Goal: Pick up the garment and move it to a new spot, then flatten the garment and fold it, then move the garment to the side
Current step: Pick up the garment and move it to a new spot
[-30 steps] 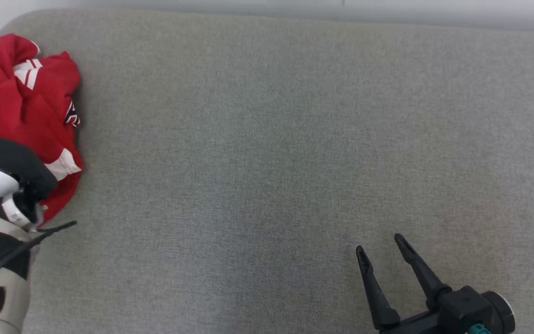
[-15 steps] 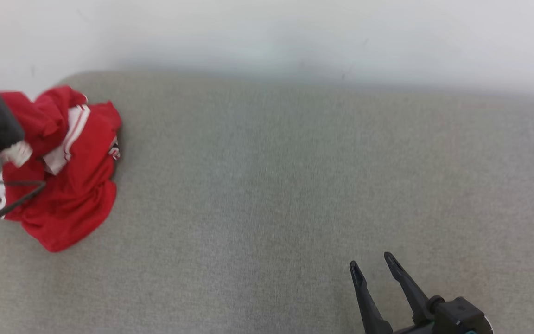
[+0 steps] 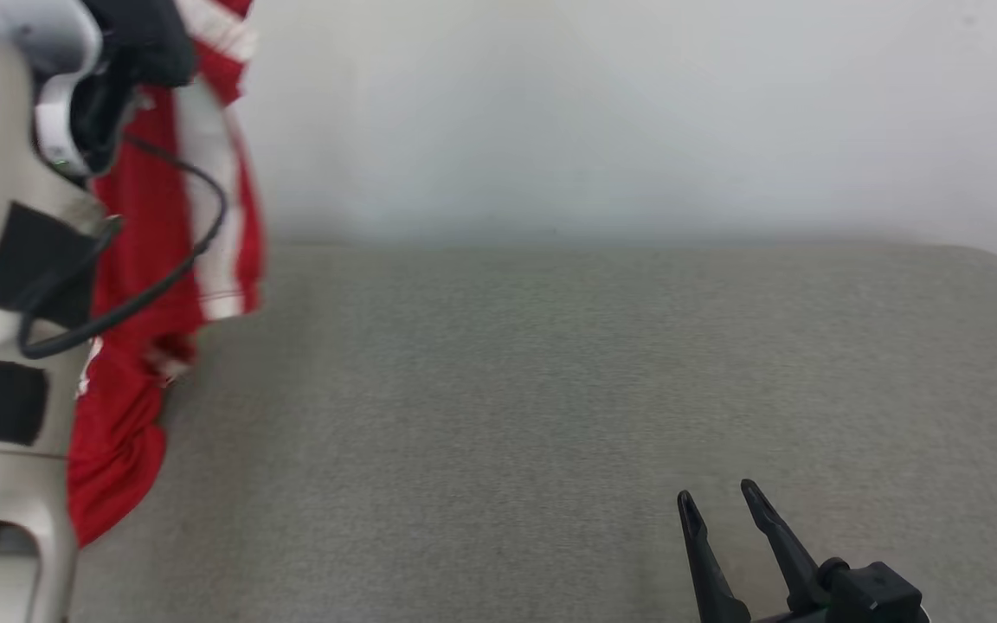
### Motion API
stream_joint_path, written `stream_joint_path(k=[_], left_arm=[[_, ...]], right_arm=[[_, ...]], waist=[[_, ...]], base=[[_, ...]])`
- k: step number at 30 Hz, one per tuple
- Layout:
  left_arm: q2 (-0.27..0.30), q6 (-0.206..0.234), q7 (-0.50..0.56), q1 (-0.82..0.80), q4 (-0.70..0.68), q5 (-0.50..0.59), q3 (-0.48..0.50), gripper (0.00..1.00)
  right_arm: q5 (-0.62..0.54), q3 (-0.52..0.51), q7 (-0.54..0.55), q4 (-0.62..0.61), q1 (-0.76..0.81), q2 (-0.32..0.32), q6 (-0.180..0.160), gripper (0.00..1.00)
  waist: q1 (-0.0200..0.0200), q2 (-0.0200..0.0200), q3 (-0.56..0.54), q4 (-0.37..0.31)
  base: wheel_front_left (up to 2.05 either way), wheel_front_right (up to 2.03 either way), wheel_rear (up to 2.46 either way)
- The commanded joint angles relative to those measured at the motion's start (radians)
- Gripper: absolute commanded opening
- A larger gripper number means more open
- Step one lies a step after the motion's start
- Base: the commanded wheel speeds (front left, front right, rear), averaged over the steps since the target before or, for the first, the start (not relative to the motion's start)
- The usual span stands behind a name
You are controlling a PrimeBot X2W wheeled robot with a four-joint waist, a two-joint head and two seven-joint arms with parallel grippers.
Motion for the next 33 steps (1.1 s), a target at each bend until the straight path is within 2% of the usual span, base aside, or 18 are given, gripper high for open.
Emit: stream_joint_path(k=[1,9,13,18,22,26,27,28,33], left_arm=[[-0.012,-0.007,0.002,-0.009,-0.013,-0.005,-0.005,0.00],[-0.139,-0.021,0.002,0.074,-0.104,0.008,-0.107,0.00],[-0.180,-0.009,-0.015,0.162,-0.107,0.002,-0.152,0.00],[-0.206,0.022,-0.048,0.317,-0.060,-0.013,-0.207,0.00],[-0.212,0.038,-0.073,0.424,-0.007,-0.025,-0.258,0.00],[-0.215,0.072,-0.127,0.508,0.046,-0.047,-0.300,0.00],[-0.215,0.082,-0.144,0.527,0.059,-0.041,-0.317,0.09],[-0.216,0.088,-0.158,0.546,0.072,-0.045,-0.332,1.00],[-0.215,0.099,-0.221,0.602,0.080,-0.109,-0.382,1.00]], right_arm=[[0.004,0.005,-0.004,0.004,-0.006,0.001,0.003,1.00],[0.009,0.015,-0.004,0.015,-0.013,0.001,0.003,1.00],[0.013,0.024,-0.004,0.014,-0.018,0.001,0.003,1.00],[0.012,0.040,0.001,0.014,-0.024,0.002,0.003,1.00],[0.012,0.042,0.005,0.014,-0.016,0.001,0.003,1.00],[0.008,0.050,0.008,0.010,-0.013,0.001,0.003,1.00],[0.007,0.050,0.010,0.009,-0.012,0.001,0.003,1.00],[0.006,0.050,0.012,0.007,-0.012,0.001,0.003,1.00],[-0.003,0.021,0.019,-0.005,0.001,0.001,0.003,1.00]], waist=[[0.0002,0.0001,-0.023,-0.080],[0.0002,0.0001,-0.014,-0.205],[0.0002,0.0001,-0.001,-0.259],[0.0002,0.0001,0.018,-0.329],[0.0002,0.0001,0.023,-0.353],[0.0002,0.0001,0.025,-0.369],[0.0002,0.0001,0.025,-0.371],[0.0002,0.0001,0.025,-0.372],[0.0002,0.0001,0.019,-0.349]], base=[[0.00,0.00,0.00],[0.00,0.00,0.00],[0.00,0.00,0.00],[0.00,0.00,0.00],[0.00,0.00,0.00],[0.00,0.00,0.00],[0.00,0.00,0.00],[0.00,0.00,0.00],[0.00,0.00,0.00]])
